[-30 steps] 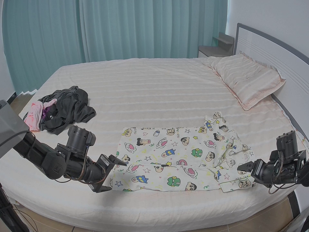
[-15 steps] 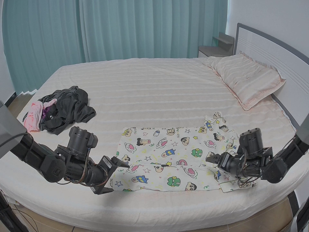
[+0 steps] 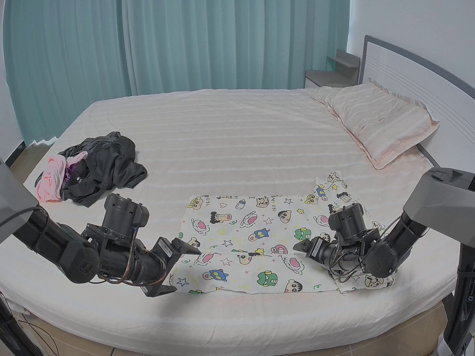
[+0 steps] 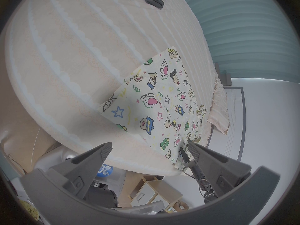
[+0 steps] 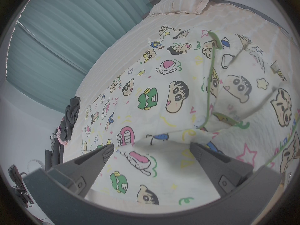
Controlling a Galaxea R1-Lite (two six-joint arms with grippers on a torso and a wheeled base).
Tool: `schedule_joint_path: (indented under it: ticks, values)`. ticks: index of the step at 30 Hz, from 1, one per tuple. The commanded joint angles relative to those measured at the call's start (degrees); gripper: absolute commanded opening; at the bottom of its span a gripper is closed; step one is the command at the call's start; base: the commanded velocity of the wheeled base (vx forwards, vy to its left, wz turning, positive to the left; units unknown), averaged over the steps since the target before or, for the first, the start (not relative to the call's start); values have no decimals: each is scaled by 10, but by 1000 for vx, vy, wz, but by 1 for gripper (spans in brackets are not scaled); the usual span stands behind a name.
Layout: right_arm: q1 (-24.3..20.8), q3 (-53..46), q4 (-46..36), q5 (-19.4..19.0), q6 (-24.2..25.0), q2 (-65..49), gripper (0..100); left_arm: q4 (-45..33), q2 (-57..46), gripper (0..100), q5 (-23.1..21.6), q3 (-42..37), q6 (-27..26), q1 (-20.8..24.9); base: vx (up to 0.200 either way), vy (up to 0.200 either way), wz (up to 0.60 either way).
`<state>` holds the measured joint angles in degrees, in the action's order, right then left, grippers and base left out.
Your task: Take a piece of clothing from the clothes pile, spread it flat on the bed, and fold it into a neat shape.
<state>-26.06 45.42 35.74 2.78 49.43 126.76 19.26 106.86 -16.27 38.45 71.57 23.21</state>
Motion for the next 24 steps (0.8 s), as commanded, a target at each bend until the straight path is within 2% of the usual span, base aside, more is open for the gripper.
schedule_joint_path:
  ticks: [1,11,15,20,24]
  values:
    - [4,20,1,5,0,27,100,2,1,100,0,0,1,0,0,0,0]
    - [2,2,-7,10,0,-62,100,3,-3,100,2,1,14,-7,0,0,0]
    - [-2,-54,-2,6,5,-143,100,13,-3,100,11,0,18,-7,0,0,0]
    - [29,-130,0,5,1,-196,100,38,-3,100,20,0,38,-20,0,0,0]
    - [33,-149,11,3,1,-203,100,48,1,100,19,0,42,-23,200,0,0]
